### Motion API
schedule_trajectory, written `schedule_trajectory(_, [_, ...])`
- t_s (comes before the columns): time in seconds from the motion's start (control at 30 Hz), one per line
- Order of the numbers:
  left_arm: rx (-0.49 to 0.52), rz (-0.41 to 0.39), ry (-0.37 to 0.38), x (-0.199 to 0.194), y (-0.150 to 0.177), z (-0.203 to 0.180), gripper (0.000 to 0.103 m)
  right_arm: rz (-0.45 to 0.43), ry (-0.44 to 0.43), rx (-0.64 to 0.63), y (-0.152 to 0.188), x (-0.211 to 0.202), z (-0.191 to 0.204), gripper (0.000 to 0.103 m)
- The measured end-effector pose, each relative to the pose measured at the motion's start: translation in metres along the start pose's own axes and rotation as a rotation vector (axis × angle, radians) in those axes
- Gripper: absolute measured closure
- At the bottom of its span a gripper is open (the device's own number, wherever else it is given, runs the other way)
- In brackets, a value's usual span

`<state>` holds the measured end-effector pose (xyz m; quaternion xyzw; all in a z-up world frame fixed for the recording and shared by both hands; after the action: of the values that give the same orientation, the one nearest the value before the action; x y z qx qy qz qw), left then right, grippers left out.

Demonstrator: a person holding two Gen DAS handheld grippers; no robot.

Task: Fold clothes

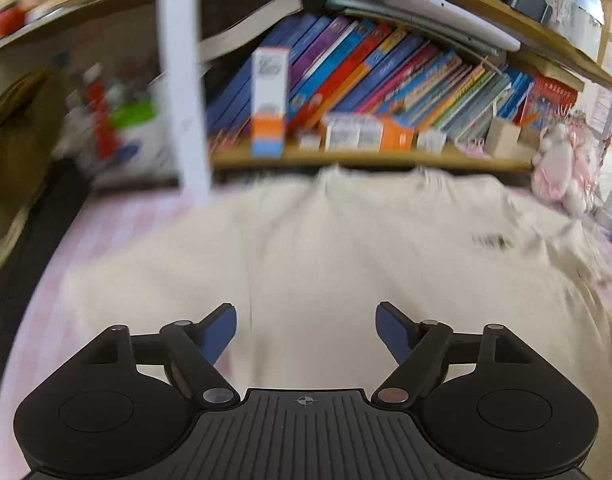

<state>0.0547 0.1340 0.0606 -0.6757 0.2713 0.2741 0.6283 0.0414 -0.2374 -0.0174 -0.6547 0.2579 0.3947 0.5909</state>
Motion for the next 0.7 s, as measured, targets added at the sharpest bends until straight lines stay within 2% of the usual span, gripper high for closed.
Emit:
schedule_trajectory(0.13, [-0.133, -0.003, -0.075, -0.033, 0.063, 0.004, 0.016, -0.008, -0.029, -0.018, 0.033, -0.024, -0.003, 0.022])
schedule_trajectory(0.23, [-0.236, 0.013, -0.151, -0.047, 0.096, 0.004, 0.016, -0.038, -0.06, -0.031, 0.051, -0.039, -0.004, 0.013])
schedule_trajectory(0.33, [-0.335, 0.014, -0.172, -0.062, 0.122, 0.003, 0.016, -0.052, -0.069, -0.051, 0.067, -0.049, -0.005, 0.008])
schedule_trajectory(0.4, [-0.354, 0.03, -0.171, -0.069, 0.136, -0.003, 0.016, -0.053, -0.074, -0.058, 0.079, -0.055, -0.007, 0.008])
schedule_trajectory(0.53, [-0.314, 0.058, -0.219, -0.085, 0.162, -0.017, 0.016, -0.037, -0.128, -0.011, 0.106, -0.065, -0.017, 0.009])
schedule_trajectory(0.63, [-0.333, 0.059, -0.236, -0.096, 0.18, -0.019, 0.016, -0.027, -0.179, 0.047, 0.121, -0.07, -0.025, 0.015])
schedule_trajectory(0.7, [-0.335, 0.065, -0.246, -0.1, 0.186, -0.019, 0.016, -0.047, -0.188, 0.023, 0.125, -0.074, -0.023, 0.024])
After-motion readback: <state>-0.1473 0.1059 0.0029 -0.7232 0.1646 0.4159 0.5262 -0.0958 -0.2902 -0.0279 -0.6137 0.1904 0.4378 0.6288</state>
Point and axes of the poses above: each gripper's, at about its wrist camera, not at the fingertips, and x roughly the way its jaws point, z to its left, y to its underside, the point moved 3 cm from there along x, roughly the way its jaws point, and after that the axes turned 3 degrees about z, right-handed, at the moved point
